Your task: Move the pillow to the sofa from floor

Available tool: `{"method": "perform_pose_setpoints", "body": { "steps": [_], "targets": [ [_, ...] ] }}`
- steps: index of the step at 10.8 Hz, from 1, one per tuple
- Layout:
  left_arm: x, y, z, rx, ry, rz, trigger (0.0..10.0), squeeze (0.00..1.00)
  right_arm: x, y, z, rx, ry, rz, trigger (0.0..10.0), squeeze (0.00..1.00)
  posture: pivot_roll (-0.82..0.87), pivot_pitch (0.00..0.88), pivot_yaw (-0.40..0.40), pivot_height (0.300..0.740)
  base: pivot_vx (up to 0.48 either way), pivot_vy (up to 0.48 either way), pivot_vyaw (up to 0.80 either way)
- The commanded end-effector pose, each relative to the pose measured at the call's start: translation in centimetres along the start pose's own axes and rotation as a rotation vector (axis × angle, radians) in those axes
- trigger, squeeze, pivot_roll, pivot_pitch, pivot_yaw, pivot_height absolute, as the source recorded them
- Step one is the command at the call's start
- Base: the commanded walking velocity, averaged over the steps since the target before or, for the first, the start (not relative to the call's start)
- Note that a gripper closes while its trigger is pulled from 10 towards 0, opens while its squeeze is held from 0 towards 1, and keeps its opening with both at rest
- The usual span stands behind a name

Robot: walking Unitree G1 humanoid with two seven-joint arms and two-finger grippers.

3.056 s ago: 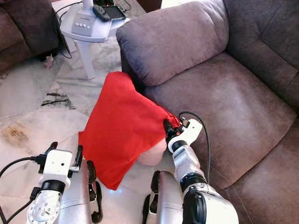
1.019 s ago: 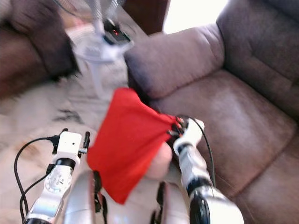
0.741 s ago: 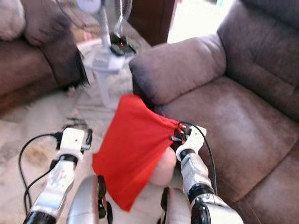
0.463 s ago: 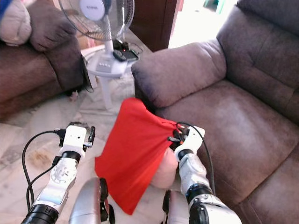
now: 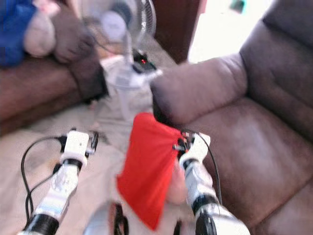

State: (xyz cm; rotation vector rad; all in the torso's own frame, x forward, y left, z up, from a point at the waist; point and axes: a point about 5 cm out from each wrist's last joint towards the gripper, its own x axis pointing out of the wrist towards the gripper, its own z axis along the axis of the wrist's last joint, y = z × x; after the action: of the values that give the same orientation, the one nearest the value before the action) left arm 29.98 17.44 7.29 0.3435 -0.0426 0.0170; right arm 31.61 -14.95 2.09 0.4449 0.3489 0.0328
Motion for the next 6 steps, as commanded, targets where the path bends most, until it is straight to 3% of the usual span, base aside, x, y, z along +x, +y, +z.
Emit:
{"method": "perform_pose_setpoints", "body": {
  "steps": [1, 6],
  "targets": [
    [0.1, 0.05, 0.01, -0.011, -0.005, -0.002, 10.0, 0.0, 0.21, -0.22, 1.94, -0.019, -0.099, -0.004, 10.0, 0.0, 0.09, 0.0, -0.056, 0.74, 0.0, 0.0, 0.0],
    [0.23, 0.05, 0.32, -0.005, -0.028, -0.013, 10.0, 0.0, 0.25, -0.09, 1.99, -0.012, -0.105, -0.001, 10.0, 0.0, 0.1, 0.0, -0.044, 0.74, 0.0, 0.0, 0.0]
  ]
}}
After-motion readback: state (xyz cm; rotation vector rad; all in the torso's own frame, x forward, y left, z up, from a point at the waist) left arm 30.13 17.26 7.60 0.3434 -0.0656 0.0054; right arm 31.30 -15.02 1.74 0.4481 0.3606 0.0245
